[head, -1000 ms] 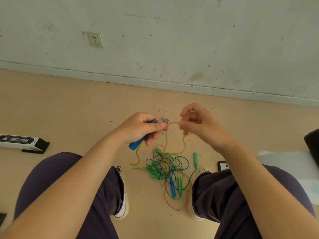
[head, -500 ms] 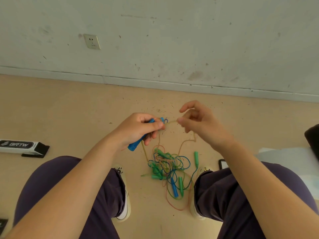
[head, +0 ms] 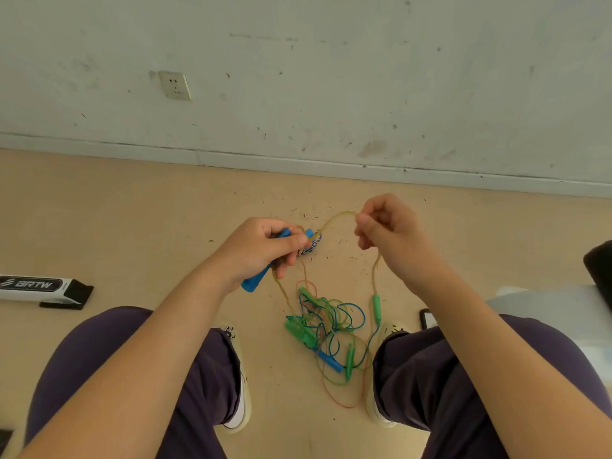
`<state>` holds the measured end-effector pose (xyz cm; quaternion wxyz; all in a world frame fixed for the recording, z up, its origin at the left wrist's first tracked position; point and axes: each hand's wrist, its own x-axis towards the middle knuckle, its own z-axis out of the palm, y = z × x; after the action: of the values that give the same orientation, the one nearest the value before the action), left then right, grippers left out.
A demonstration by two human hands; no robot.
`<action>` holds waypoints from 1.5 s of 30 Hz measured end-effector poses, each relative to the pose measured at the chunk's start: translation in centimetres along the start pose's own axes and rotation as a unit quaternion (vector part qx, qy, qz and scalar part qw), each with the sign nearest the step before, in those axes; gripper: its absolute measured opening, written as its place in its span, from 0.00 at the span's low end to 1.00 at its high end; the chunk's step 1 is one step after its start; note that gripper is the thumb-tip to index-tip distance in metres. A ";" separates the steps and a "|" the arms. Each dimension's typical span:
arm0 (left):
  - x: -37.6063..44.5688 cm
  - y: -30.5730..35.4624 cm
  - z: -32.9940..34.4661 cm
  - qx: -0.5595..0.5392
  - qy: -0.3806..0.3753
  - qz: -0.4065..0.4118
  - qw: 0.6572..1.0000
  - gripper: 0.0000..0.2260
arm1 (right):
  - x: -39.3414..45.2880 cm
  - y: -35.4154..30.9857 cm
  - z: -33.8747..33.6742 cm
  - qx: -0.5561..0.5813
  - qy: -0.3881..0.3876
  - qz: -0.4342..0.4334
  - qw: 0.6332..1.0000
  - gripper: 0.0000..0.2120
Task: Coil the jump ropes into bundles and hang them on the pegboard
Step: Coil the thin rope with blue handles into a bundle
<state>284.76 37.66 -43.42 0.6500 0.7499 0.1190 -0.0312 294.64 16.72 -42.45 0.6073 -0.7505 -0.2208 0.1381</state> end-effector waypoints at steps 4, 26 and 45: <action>-0.2 0.1 1.2 0.003 -0.023 0.002 1.000 0.07 | -0.9 0.0 1.2 -0.024 -0.133 0.012 0.991 0.13; -0.2 0.2 1.5 -0.005 -0.052 0.005 0.999 0.06 | -0.9 -0.3 0.8 -0.017 -0.162 0.008 0.987 0.11; -0.2 0.2 1.1 0.021 -0.053 -0.009 0.998 0.08 | -1.0 -0.3 2.2 -0.067 -0.118 0.006 0.991 0.06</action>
<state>284.76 36.58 -43.37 0.6391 0.7597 0.0905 -0.0788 292.72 18.11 -42.74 0.5242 -0.7695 -0.2952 0.2145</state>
